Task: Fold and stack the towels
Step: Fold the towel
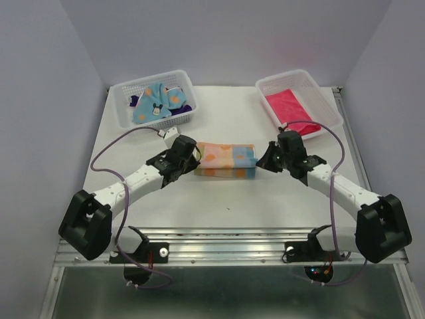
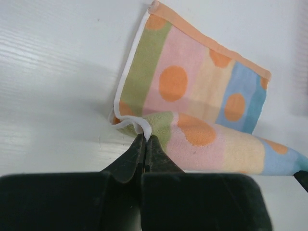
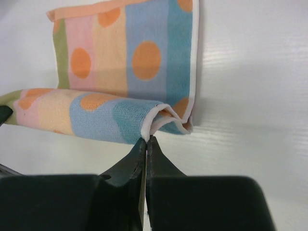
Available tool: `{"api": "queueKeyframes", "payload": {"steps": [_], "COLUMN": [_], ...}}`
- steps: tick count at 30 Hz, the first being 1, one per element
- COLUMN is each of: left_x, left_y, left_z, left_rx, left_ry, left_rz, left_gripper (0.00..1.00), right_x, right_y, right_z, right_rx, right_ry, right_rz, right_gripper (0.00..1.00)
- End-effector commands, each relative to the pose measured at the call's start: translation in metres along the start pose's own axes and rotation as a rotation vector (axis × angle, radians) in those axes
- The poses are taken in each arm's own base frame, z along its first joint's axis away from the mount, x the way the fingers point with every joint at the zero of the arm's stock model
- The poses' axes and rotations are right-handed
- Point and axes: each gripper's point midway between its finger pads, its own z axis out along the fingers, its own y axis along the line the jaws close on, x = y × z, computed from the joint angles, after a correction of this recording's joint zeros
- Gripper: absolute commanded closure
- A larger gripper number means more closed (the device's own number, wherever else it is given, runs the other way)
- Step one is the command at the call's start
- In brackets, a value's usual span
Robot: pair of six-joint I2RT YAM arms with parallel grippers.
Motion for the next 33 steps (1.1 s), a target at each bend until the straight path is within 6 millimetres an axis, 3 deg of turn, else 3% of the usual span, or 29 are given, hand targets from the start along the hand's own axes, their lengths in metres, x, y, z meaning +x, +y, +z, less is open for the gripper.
{"api": "queueKeyframes", "payload": {"steps": [1, 8, 14, 18, 26, 33], "left_x": [-0.033, -0.05, -0.053, -0.058, -0.073, -0.084], "left_y": [-0.01, -0.018, -0.021, -0.028, -0.046, -0.048], "left_z": [0.007, 0.032, 0.058, 0.064, 0.059, 0.069], "left_rx": [0.01, -0.021, -0.061, -0.059, -0.015, -0.046], "left_ry": [-0.065, -0.062, -0.036, -0.036, -0.061, -0.084], "left_rz": [0.016, 0.044, 0.072, 0.096, 0.111, 0.137], "left_gripper": [1.0, 1.0, 1.0, 1.0, 1.0, 1.0], "right_x": [-0.051, -0.074, -0.076, -0.078, -0.086, -0.089], "right_y": [0.024, 0.02, 0.008, 0.002, 0.002, 0.0], "right_z": [0.008, 0.034, 0.056, 0.061, 0.059, 0.064], "right_rx": [-0.021, 0.043, 0.084, 0.099, 0.086, 0.094], "right_ry": [-0.141, -0.171, -0.147, -0.145, -0.161, -0.158], "right_rz": [-0.041, -0.046, -0.034, -0.028, -0.032, -0.039], "right_gripper": [0.99, 0.99, 0.99, 0.99, 0.99, 0.99]}}
